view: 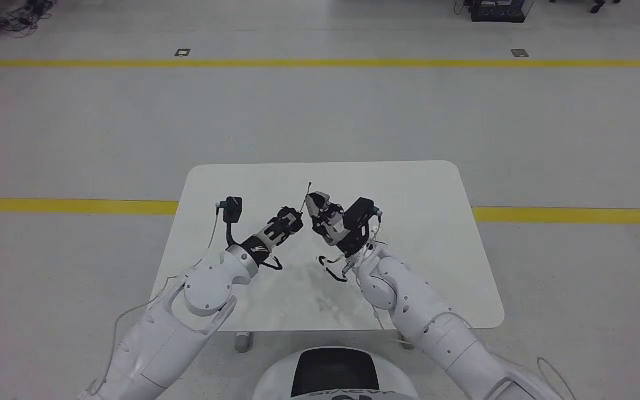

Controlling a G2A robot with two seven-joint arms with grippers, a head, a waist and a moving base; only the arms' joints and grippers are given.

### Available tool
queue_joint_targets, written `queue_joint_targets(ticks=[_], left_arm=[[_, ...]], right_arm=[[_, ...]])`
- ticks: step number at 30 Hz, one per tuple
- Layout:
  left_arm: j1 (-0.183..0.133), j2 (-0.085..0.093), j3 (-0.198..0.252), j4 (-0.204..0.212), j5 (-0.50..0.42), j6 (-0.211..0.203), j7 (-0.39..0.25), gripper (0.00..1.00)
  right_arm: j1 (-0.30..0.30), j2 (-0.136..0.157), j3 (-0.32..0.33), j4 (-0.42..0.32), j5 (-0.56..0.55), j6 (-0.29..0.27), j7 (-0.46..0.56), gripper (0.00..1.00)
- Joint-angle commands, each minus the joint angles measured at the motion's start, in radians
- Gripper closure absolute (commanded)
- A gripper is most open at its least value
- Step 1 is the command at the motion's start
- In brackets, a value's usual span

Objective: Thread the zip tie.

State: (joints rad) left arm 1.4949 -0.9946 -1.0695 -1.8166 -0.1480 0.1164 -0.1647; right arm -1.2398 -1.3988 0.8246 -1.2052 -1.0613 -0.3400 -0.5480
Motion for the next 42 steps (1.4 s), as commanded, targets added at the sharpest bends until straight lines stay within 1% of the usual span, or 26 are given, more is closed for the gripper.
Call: queue_joint_targets(ticks=[1, 8, 18, 42], left_arm=[[0.000, 0.000, 0.000, 0.000, 0.000, 0.000, 0.000, 1.00], [0.000, 0.000, 0.000, 0.000, 0.000, 0.000, 0.000, 1.00], [0.000, 0.000, 0.000, 0.000, 0.000, 0.000, 0.000, 1.00], [0.000, 0.000, 0.000, 0.000, 0.000, 0.000, 0.000, 1.00]], right_arm=[[0.003, 0.003, -0.007, 0.002, 0.009, 0.000, 0.000, 1.00], [0.020, 0.010, -0.022, 0.023, 0.041, 0.000, -0.004, 1.00], [0.010, 0.024, -0.013, 0.008, 0.018, 0.000, -0.030, 1.00], [0.024, 0.019, -0.026, 0.028, 0.025, 0.000, -0.014, 1.00]])
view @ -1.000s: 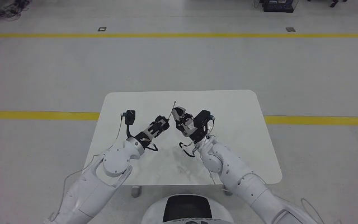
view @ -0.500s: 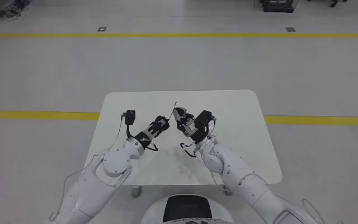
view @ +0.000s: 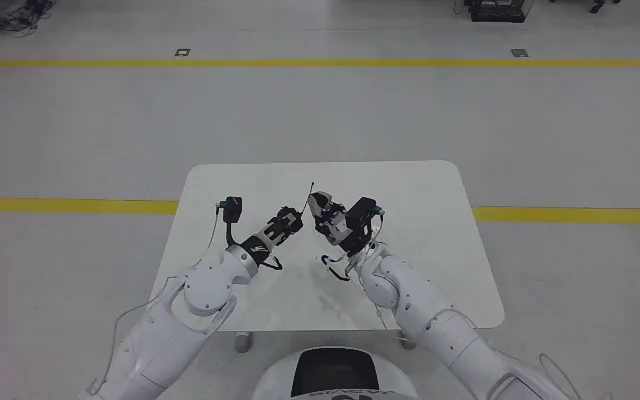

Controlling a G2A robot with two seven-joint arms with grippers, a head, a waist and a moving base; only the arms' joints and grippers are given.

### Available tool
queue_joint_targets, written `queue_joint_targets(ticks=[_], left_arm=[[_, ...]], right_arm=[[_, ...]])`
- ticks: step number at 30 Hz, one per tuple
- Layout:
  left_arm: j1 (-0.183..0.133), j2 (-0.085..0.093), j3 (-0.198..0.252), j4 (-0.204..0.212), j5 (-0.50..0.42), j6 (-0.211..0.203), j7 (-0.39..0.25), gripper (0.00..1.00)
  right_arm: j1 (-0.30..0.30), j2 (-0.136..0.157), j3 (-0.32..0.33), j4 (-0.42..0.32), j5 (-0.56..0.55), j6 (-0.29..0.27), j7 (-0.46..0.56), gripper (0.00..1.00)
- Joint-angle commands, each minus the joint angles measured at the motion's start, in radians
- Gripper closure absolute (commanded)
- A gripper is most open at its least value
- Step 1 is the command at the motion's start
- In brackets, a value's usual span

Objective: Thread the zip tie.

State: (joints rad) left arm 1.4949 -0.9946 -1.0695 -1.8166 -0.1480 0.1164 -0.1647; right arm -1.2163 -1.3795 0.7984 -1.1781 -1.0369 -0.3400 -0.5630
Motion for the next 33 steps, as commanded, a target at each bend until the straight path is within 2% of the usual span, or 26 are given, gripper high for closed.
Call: queue_joint_targets(ticks=[1, 12, 22, 33], left_arm=[[0.000, 0.000, 0.000, 0.000, 0.000, 0.000, 0.000, 1.00], [0.000, 0.000, 0.000, 0.000, 0.000, 0.000, 0.000, 1.00], [0.000, 0.000, 0.000, 0.000, 0.000, 0.000, 0.000, 1.00], [0.000, 0.000, 0.000, 0.000, 0.000, 0.000, 0.000, 1.00]], right_arm=[[0.001, 0.000, 0.000, 0.001, 0.001, 0.000, 0.002, 1.00], [0.009, 0.001, -0.018, 0.005, 0.021, 0.000, 0.003, 1.00], [0.030, 0.014, -0.064, 0.008, 0.047, 0.000, -0.014, 1.00], [0.051, 0.026, -0.101, 0.034, 0.115, 0.000, -0.027, 1.00]])
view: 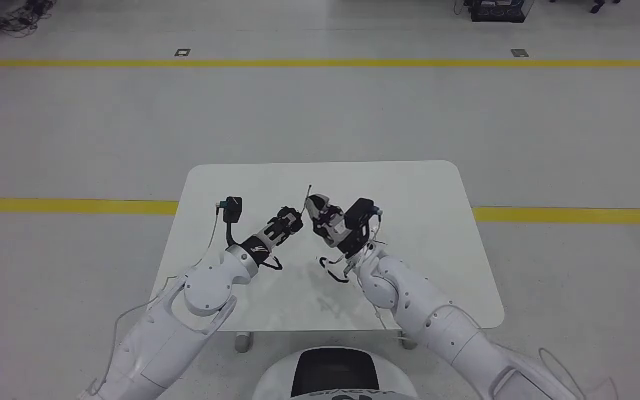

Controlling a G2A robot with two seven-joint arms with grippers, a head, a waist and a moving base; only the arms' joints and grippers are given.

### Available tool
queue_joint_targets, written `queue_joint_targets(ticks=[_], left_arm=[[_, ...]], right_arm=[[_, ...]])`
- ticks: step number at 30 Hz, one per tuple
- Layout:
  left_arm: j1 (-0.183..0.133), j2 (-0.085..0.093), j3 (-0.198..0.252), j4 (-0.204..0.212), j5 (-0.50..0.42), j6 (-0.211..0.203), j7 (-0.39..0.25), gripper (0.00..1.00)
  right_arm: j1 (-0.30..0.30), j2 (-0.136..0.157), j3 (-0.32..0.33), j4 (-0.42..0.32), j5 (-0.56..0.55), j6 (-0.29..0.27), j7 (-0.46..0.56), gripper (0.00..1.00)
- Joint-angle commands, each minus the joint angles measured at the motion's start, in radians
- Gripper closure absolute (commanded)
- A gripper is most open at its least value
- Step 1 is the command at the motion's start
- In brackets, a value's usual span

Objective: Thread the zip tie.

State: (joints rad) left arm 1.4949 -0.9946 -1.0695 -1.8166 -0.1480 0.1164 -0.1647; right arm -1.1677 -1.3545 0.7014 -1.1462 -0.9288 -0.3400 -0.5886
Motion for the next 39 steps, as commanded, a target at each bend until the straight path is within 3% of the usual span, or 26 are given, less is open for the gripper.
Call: queue_joint_targets(ticks=[1, 26, 39], left_arm=[[0.000, 0.000, 0.000, 0.000, 0.000, 0.000, 0.000, 1.00], [0.000, 0.000, 0.000, 0.000, 0.000, 0.000, 0.000, 1.00], [0.000, 0.000, 0.000, 0.000, 0.000, 0.000, 0.000, 1.00]], right_arm=[[0.004, 0.001, -0.008, 0.004, 0.012, 0.000, -0.002, 1.00], [0.068, 0.035, -0.132, 0.025, 0.198, 0.000, -0.033, 1.00], [0.104, 0.059, -0.219, -0.001, 0.289, 0.000, -0.081, 1.00]])
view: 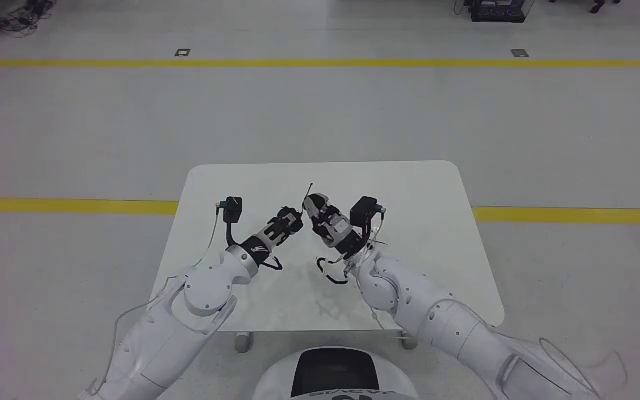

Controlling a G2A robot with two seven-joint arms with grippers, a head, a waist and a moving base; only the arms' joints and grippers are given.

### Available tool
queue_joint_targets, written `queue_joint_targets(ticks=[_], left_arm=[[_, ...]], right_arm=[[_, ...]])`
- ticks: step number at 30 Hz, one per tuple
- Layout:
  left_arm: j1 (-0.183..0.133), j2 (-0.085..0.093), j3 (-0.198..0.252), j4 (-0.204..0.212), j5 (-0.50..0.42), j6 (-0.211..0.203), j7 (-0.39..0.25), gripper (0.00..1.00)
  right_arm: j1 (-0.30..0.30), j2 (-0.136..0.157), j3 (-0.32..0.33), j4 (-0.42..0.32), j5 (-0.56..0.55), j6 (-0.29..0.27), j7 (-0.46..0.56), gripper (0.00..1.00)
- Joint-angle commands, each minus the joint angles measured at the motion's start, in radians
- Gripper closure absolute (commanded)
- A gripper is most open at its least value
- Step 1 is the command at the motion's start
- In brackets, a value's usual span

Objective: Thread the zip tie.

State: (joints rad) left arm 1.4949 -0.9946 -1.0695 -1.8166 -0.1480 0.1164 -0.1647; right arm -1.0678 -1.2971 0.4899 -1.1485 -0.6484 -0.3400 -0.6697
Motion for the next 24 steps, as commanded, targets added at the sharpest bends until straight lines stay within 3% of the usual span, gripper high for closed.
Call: queue_joint_targets(ticks=[1, 10, 24], left_arm=[[0.000, 0.000, 0.000, 0.000, 0.000, 0.000, 0.000, 1.00], [0.000, 0.000, 0.000, 0.000, 0.000, 0.000, 0.000, 1.00], [0.000, 0.000, 0.000, 0.000, 0.000, 0.000, 0.000, 1.00]], right_arm=[[0.008, 0.003, -0.015, 0.003, 0.016, 0.000, 0.000, 1.00], [0.030, 0.009, -0.055, 0.040, 0.113, 0.000, 0.023, 1.00], [0.063, 0.023, -0.140, 0.002, 0.158, 0.000, -0.061, 1.00]])
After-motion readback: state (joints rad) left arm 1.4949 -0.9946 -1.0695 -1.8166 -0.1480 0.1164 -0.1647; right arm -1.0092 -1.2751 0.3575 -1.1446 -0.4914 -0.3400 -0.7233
